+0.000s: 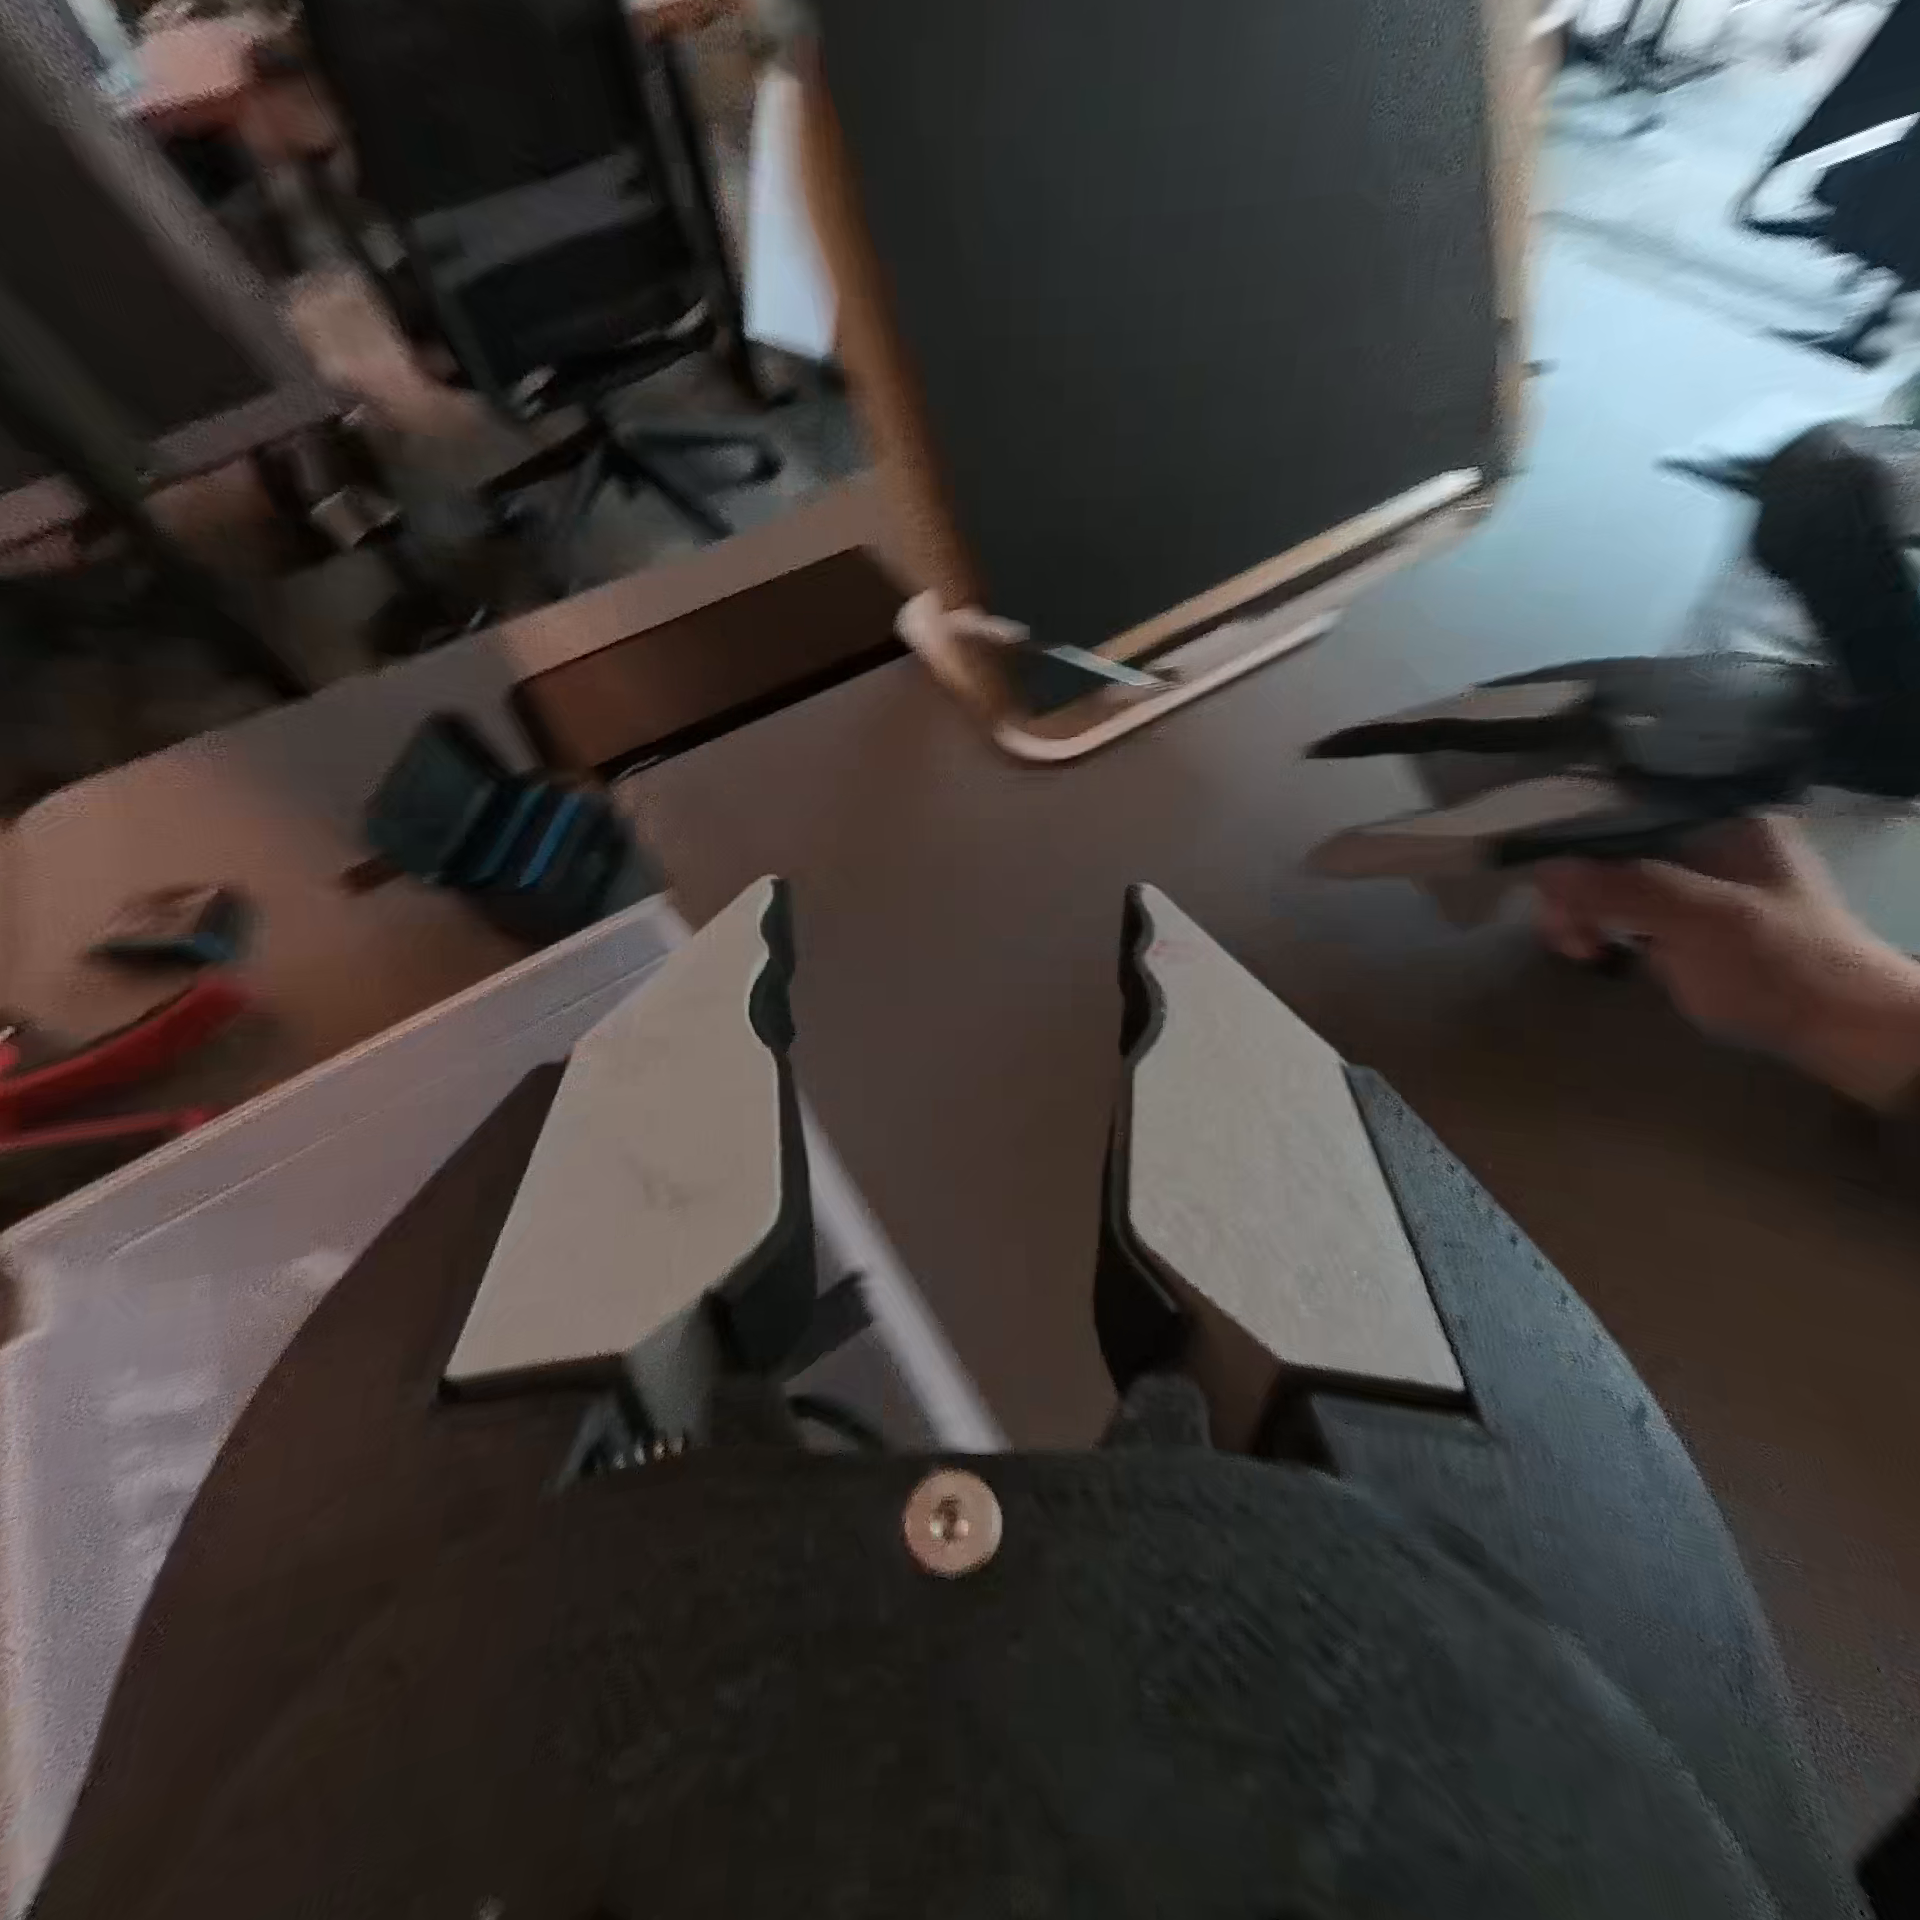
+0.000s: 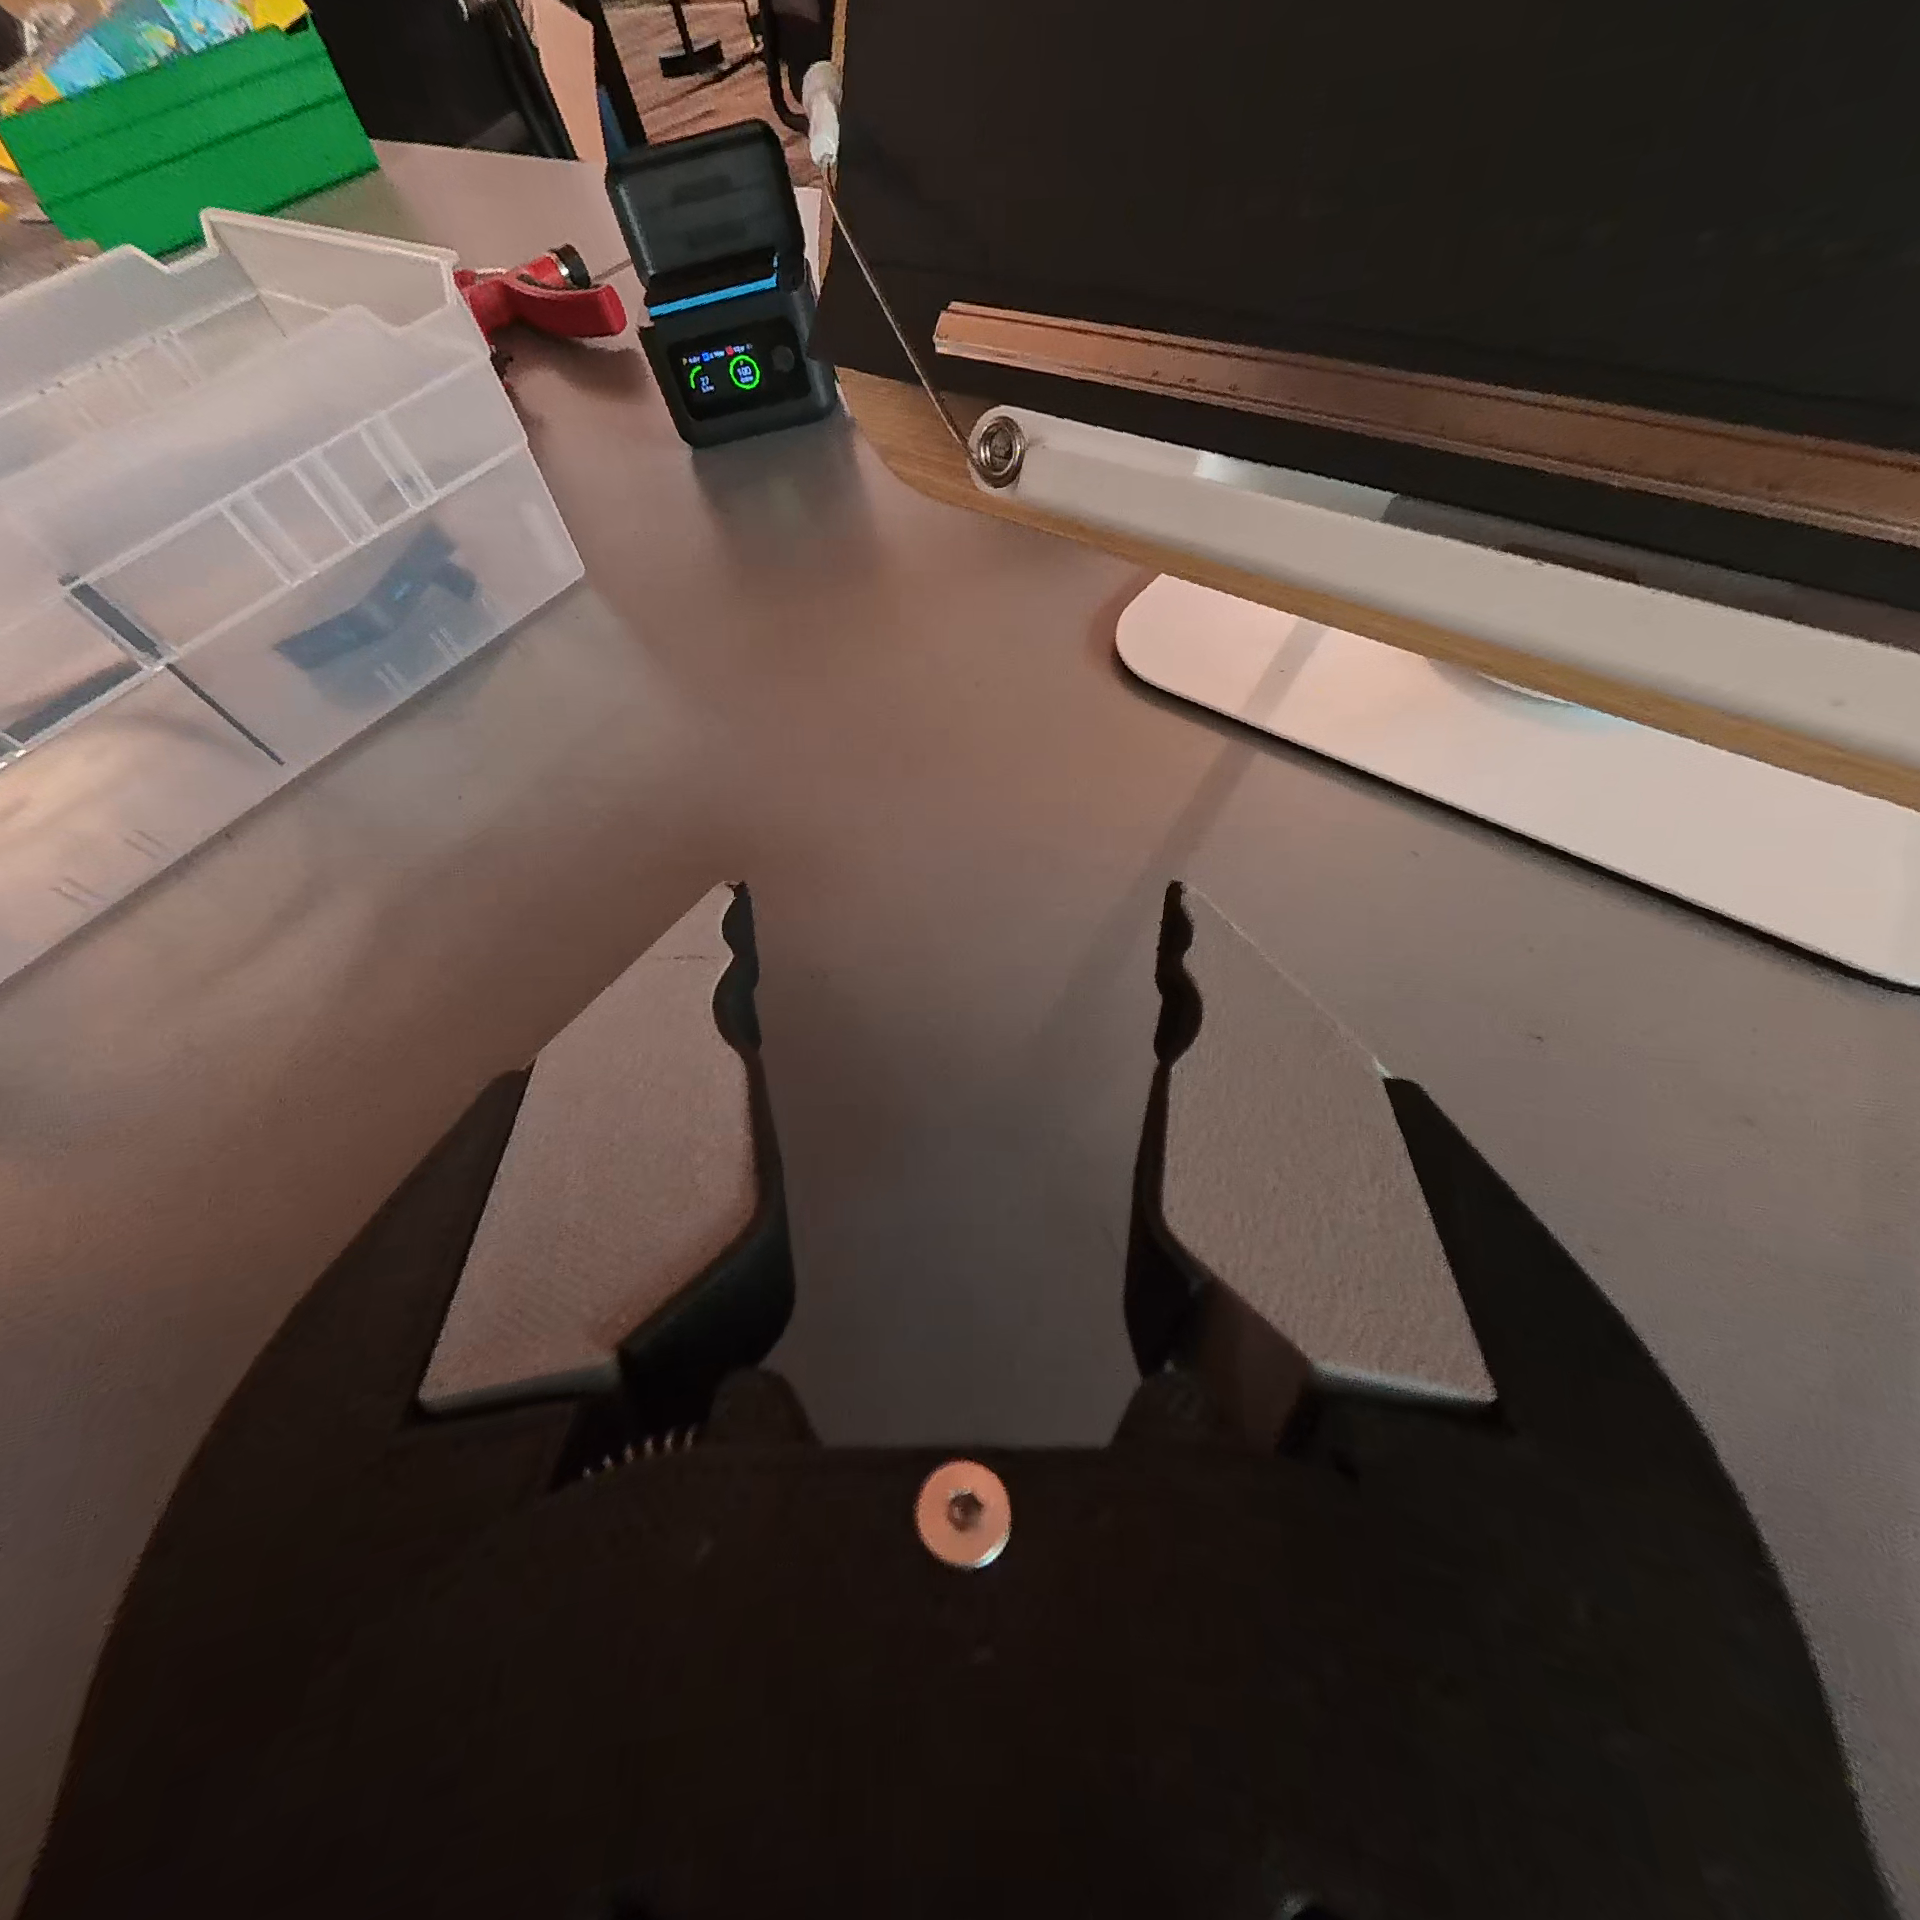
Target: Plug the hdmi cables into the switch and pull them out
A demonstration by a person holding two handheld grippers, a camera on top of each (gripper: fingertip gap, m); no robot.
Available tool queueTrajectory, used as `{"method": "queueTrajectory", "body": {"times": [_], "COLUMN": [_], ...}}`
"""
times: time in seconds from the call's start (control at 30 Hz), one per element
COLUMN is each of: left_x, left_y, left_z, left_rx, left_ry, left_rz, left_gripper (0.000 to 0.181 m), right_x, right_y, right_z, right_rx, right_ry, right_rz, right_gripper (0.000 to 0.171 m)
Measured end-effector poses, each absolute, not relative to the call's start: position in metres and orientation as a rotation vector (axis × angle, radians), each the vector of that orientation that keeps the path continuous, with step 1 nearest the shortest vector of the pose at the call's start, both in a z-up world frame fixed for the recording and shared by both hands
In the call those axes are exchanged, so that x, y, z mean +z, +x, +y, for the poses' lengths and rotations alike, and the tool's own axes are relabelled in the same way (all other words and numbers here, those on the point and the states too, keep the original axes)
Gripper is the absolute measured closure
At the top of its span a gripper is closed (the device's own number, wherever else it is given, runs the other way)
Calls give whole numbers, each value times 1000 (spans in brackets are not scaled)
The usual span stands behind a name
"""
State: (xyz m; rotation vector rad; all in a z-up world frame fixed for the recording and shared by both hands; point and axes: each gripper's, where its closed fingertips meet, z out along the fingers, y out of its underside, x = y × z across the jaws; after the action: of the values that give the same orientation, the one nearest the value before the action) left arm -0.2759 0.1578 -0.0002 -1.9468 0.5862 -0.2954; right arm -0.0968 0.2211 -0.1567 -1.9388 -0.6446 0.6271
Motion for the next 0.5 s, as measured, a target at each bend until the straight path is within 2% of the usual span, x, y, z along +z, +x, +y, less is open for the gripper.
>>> {"method": "queueTrajectory", "body": {"times": [0.1,0.17,0.33,0.4,0.5], "left_x": [-23,-56,-135,-154,-177], "left_y": [-339,-364,-395,-404,-398], "left_z": [197,215,230,235,231], "left_rx": [-187,-178,-150,-94,-131], "left_ry": [-2123,-2263,-2576,-2645,-2736], "left_rz": [459,412,424,459,616], "left_gripper": [112,114,107,109,102], "right_x": [-157,-158,-157,-158,-158], "right_y": [-98,-99,-98,-99,-99], "right_z": [221,221,221,222,222], "right_rx": [625,623,636,642,653], "right_ry": [-1939,-1943,-1945,-1947,-1950], "right_rz": [-653,-659,-651,-649,-647], "right_gripper": [96,96,97,97,97]}}
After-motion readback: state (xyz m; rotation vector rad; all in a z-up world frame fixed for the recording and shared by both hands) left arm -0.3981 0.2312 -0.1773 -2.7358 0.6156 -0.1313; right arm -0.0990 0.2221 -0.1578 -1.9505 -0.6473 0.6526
